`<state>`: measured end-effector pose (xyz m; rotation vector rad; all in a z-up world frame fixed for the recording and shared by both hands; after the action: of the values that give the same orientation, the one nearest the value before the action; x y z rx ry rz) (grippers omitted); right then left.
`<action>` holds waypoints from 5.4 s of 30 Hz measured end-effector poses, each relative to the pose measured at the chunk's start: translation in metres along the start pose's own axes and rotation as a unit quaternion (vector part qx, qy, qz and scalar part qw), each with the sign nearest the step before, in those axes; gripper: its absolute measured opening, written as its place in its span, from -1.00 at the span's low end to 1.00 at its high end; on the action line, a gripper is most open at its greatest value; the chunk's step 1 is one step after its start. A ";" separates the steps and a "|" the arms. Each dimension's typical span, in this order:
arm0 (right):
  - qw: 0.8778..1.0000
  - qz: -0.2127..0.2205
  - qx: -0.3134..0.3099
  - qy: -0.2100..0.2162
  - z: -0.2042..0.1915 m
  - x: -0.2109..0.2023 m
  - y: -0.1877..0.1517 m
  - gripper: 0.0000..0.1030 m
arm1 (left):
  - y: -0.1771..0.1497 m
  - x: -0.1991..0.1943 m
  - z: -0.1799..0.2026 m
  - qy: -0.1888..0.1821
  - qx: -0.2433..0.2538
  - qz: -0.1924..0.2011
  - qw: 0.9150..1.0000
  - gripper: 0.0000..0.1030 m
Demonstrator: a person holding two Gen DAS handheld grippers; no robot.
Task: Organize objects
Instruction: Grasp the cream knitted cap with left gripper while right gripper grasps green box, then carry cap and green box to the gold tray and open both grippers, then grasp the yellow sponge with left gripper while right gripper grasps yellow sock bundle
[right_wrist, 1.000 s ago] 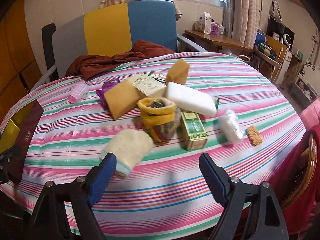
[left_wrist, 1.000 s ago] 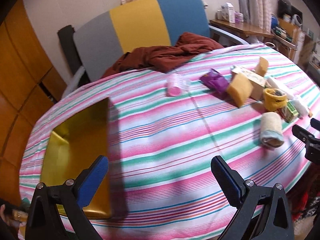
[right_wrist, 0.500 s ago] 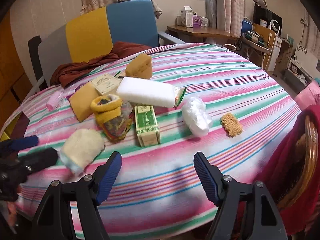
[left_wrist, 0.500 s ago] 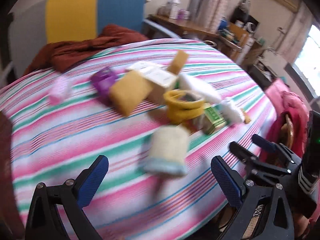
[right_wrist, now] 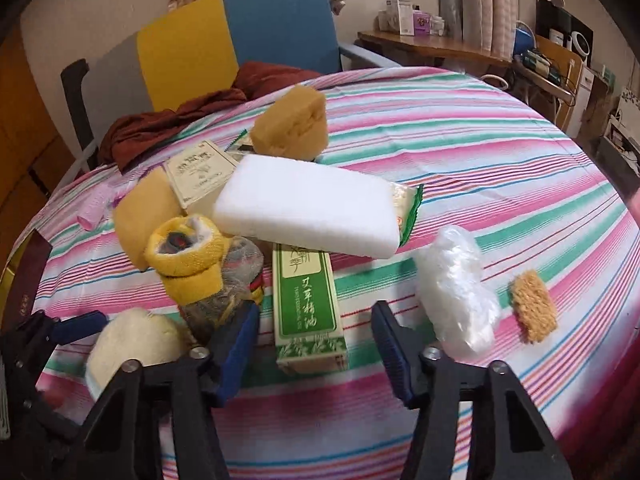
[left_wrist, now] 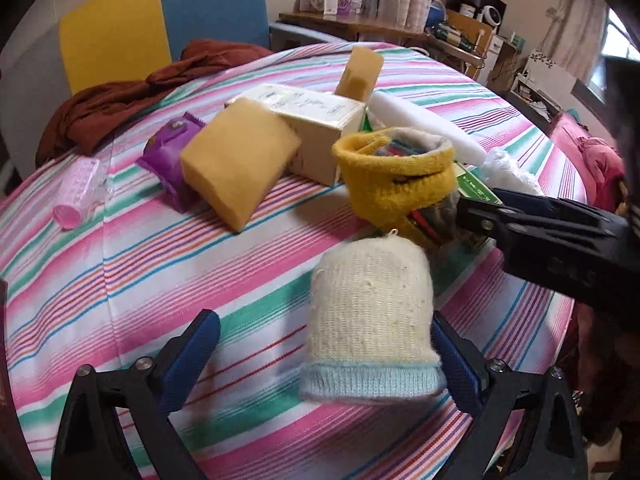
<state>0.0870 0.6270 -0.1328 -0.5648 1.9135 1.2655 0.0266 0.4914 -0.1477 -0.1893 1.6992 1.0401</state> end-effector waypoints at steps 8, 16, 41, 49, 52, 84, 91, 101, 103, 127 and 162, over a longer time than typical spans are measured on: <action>1.000 -0.010 0.000 -0.007 0.007 -0.009 -0.013 -0.37 | -0.003 -0.001 0.009 -0.001 0.036 0.004 0.999 0.67; 0.999 -0.021 0.031 -0.007 0.016 -0.051 -0.058 -0.37 | -0.008 -0.005 0.004 -0.012 0.034 0.015 0.999 0.46; 0.980 0.006 -0.150 0.129 -0.238 -0.073 -0.033 -0.37 | -0.102 -0.155 -0.191 0.021 -0.149 0.078 0.986 -0.04; 0.957 -0.007 -0.212 0.199 -0.370 -0.050 -0.022 -0.37 | -0.140 -0.186 -0.318 0.103 -0.233 0.065 0.965 -0.04; 0.950 -0.029 -0.224 0.216 -0.413 -0.031 -0.022 -0.37 | -0.151 -0.187 -0.362 0.122 -0.257 0.053 0.957 -0.04; 0.943 -0.088 -0.171 0.270 -0.492 0.040 -0.021 -0.06 | -0.179 -0.177 -0.494 0.212 -0.419 0.039 0.882 0.99; 0.941 -0.029 -0.209 0.266 -0.480 0.000 -0.026 -0.06 | -0.180 -0.196 -0.463 0.204 -0.423 0.079 0.879 0.99; 0.941 0.023 -0.229 0.247 -0.449 -0.034 -0.027 -0.06 | -0.156 -0.209 -0.406 0.193 -0.380 0.110 0.898 0.99; 0.946 0.024 -0.221 0.236 -0.437 -0.037 -0.028 -0.06 | -0.153 -0.209 -0.395 0.192 -0.374 0.111 0.901 0.99; 0.994 0.066 -0.081 -0.011 -0.132 -0.031 -0.029 0.25 | -0.087 -0.173 -0.228 0.086 -0.263 0.103 0.955 1.00; 0.984 0.155 0.016 0.087 -0.047 -0.007 -0.033 -0.25 | 0.065 -0.028 -0.052 0.108 0.093 0.120 0.983 0.99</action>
<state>0.0984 0.5707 -0.1357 -0.3796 2.2303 1.4129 -0.0363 0.4834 -0.0873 0.0254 2.0439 1.0568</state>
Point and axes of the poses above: each gripper's, at about its wrist camera, not at the fingertips, and x roughly the way its jaws point, z to its right, y to its top, the point moved 4 cm from there along x, roughly the way its jaws point, and after that the axes turned 6 degrees about y, right-handed, at the moved point
